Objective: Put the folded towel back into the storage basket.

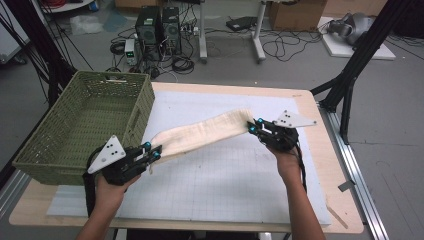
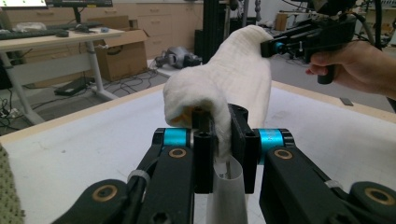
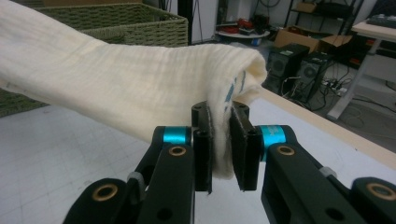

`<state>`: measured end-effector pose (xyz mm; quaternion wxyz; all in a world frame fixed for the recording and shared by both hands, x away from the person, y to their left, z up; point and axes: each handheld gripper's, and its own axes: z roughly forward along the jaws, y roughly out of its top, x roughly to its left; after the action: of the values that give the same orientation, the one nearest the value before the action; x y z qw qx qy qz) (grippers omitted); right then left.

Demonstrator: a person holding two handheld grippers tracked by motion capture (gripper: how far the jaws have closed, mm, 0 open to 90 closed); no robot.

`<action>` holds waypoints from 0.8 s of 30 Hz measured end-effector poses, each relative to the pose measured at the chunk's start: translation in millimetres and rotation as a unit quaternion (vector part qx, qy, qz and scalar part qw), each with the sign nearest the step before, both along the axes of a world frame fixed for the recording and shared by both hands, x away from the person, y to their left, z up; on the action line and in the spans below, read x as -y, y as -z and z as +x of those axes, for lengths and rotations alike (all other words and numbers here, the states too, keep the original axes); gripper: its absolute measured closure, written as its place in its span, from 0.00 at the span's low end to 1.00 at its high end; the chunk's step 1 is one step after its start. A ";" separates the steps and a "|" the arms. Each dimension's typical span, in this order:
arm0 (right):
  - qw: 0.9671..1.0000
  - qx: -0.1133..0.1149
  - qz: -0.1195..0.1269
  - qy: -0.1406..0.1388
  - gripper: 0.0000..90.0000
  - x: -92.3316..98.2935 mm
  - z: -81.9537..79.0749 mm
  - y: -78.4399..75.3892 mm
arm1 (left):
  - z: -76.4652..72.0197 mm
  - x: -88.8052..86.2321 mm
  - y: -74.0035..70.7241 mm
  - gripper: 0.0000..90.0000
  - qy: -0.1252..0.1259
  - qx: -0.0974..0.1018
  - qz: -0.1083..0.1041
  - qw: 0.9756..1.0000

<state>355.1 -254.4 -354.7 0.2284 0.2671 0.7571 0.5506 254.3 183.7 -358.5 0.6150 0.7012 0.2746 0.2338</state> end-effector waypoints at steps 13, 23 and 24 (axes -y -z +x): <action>1.000 0.013 0.009 -0.022 0.89 -43.5 33.9 -29.9 | -9.7 -25.8 -12.6 0.90 -0.034 0.020 -0.015 0.999; 0.999 0.022 -0.002 -0.031 0.89 -79.9 54.7 -49.7 | -15.2 -44.0 -17.3 0.90 -0.062 0.025 -0.018 0.998; 0.999 0.022 0.000 -0.032 0.89 -84.0 56.7 -51.3 | -15.9 -46.1 -17.9 0.90 -0.065 0.027 -0.016 0.997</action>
<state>411.8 -170.4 -303.4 0.2277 0.2305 0.7598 0.5636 238.4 229.8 -340.6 0.6168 0.6656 0.3065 0.2874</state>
